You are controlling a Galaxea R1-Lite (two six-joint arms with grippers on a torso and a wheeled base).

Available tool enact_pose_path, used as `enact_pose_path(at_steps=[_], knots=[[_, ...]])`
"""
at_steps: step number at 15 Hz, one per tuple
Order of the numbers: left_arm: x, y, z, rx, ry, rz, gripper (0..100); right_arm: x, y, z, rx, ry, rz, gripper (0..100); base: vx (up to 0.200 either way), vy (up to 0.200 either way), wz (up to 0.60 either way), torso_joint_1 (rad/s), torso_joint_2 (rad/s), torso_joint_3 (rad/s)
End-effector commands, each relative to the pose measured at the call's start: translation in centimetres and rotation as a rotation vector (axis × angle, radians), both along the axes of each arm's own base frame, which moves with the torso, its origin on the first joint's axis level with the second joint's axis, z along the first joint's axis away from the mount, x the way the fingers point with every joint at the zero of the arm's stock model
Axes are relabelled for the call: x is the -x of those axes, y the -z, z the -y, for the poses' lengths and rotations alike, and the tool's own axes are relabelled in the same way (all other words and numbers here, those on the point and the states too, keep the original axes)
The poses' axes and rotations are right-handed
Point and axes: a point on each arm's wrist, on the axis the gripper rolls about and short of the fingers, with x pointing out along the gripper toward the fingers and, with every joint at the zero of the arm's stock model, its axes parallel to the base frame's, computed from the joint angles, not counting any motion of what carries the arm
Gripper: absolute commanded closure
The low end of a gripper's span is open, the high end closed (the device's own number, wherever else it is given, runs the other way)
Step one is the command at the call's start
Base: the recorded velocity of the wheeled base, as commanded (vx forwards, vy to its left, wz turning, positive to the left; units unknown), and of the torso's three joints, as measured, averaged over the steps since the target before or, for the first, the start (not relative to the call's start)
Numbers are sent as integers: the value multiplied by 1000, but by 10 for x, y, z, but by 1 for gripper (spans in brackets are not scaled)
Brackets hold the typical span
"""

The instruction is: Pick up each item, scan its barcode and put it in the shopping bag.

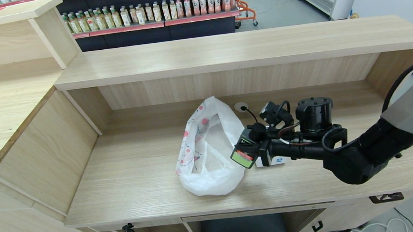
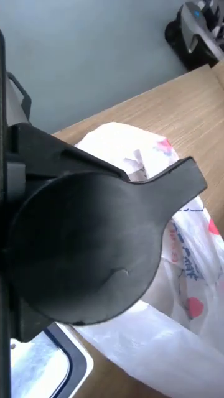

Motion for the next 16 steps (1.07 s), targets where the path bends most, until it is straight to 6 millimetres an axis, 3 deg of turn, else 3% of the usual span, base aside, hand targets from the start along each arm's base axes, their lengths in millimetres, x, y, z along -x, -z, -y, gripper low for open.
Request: enact_pose_path(at_steps=[1, 8, 12, 16], knots=[[0, 0, 0, 1, 0, 0, 0, -11, 7, 4, -3, -4, -7, 100, 0, 0, 0, 0, 0, 0], [0, 0, 0, 1, 0, 0, 0, -50, 29, 14, -49, -132, -29, 100, 0, 0, 0, 0, 0, 0], [0, 0, 0, 1, 0, 0, 0, -65, 38, -2, -73, -144, -38, 100, 0, 0, 0, 0, 0, 0], [0, 0, 0, -1, 0, 0, 0, -67, 49, -19, -66, -177, -42, 100, 0, 0, 0, 0, 0, 0]])
